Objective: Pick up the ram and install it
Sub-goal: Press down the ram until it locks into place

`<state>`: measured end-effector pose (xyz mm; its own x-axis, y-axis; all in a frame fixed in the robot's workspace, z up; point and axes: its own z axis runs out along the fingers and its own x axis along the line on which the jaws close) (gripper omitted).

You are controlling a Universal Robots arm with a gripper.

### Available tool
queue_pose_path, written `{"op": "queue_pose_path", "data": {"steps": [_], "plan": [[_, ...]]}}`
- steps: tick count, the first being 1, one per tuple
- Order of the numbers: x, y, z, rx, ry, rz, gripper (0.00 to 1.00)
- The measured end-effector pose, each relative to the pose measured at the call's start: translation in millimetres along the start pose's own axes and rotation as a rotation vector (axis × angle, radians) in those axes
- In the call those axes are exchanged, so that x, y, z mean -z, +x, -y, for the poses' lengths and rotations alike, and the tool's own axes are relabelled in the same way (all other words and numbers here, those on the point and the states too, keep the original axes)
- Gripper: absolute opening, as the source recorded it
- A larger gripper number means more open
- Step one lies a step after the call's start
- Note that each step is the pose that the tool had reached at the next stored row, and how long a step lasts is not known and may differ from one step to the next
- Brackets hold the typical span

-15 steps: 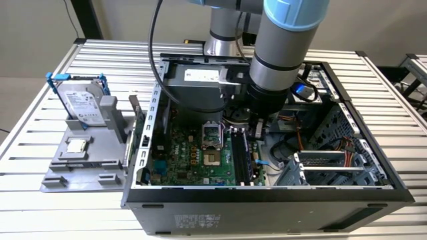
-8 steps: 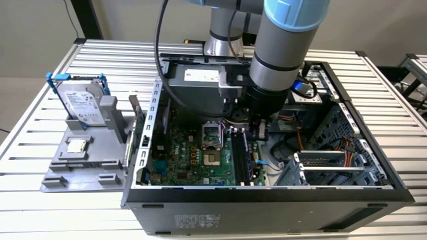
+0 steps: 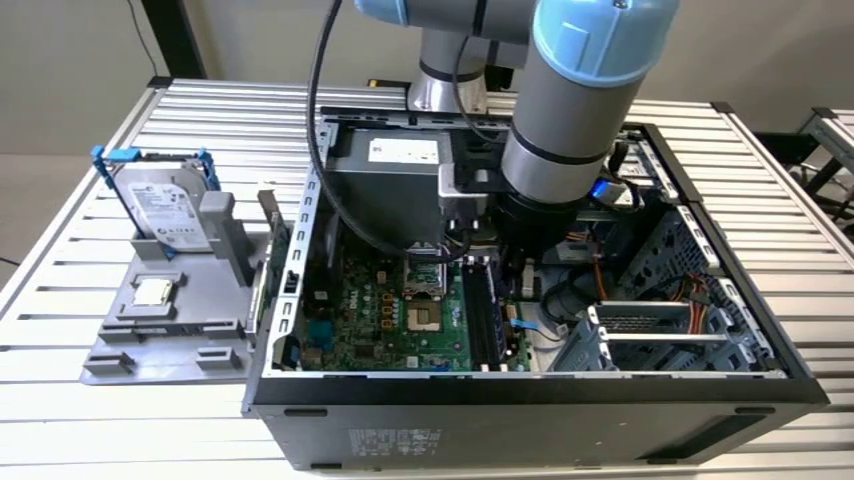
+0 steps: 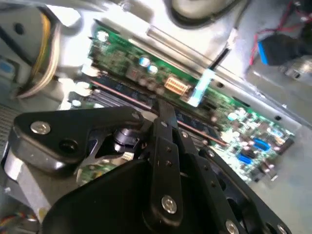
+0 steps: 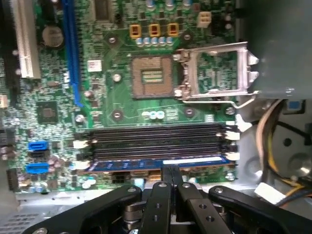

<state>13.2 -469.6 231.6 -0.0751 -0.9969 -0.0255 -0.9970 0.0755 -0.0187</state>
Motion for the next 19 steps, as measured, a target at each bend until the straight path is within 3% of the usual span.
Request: {"op": "queue_pose_path", "data": {"steps": [3, 10, 11, 12, 13, 19], "plan": [[-4.9, 0.0, -3.1, -0.002, -0.0003, -0.0002, 0.0], [-14.6, 6.2, 1.0, -0.002, -0.0023, -0.001, 0.0], [-15.0, 6.0, 0.7, -0.002, -0.0025, -0.0032, 0.0], [-10.7, 5.2, 0.7, -0.002, -0.0027, -0.0039, 0.0], [-8.5, 5.2, 0.8, -0.002, -0.0018, 0.0015, 0.0], [19.4, 4.8, 1.3, -0.002, -0.002, 0.0, 0.0]]}}
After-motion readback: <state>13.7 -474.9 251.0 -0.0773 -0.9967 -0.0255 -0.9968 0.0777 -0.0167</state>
